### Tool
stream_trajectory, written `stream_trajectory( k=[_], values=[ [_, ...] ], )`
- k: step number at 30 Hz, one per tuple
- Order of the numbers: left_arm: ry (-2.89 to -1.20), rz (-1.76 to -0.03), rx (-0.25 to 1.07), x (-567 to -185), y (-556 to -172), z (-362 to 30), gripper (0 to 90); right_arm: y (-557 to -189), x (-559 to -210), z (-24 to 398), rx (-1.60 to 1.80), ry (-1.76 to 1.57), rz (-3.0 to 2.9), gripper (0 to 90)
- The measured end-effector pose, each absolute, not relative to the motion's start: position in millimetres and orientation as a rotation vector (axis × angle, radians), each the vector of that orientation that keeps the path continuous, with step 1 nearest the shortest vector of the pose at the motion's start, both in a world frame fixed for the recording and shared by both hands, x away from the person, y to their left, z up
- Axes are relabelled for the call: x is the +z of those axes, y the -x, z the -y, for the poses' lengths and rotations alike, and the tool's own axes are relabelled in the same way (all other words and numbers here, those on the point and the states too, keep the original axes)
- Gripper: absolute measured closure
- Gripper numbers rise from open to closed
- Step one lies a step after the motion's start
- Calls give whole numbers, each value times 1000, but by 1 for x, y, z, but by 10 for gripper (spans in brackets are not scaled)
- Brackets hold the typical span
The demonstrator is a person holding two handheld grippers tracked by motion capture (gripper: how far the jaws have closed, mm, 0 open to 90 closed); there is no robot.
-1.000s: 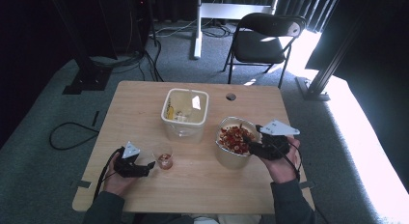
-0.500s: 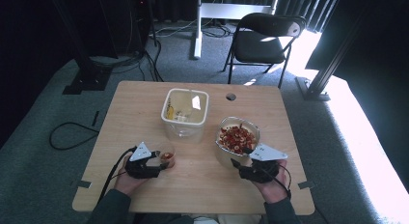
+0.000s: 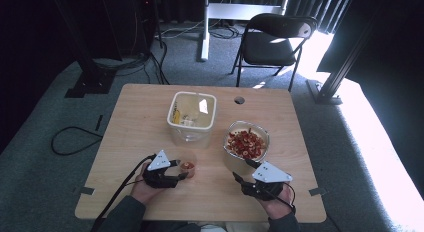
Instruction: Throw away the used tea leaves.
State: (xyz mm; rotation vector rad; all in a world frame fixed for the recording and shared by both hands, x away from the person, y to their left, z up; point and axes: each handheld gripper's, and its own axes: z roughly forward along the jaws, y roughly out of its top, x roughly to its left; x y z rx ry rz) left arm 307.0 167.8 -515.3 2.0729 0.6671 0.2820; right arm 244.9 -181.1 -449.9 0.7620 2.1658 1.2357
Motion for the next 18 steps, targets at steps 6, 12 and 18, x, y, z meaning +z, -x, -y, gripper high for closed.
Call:
stream_trajectory(
  k=[6, 12, 18],
  values=[
    [-2071, -624, 251, -516, -304, -154, 444, -241, -460, 177, 1234, -750, -2210, 387],
    [-2109, -567, 204, -521, -299, -142, 444, -241, -470, 172, 1254, -729, -2247, 387],
    [-2125, -522, 190, -522, -293, -137, 441, -253, -493, 158, 1238, -750, -2330, 381]
  ],
)
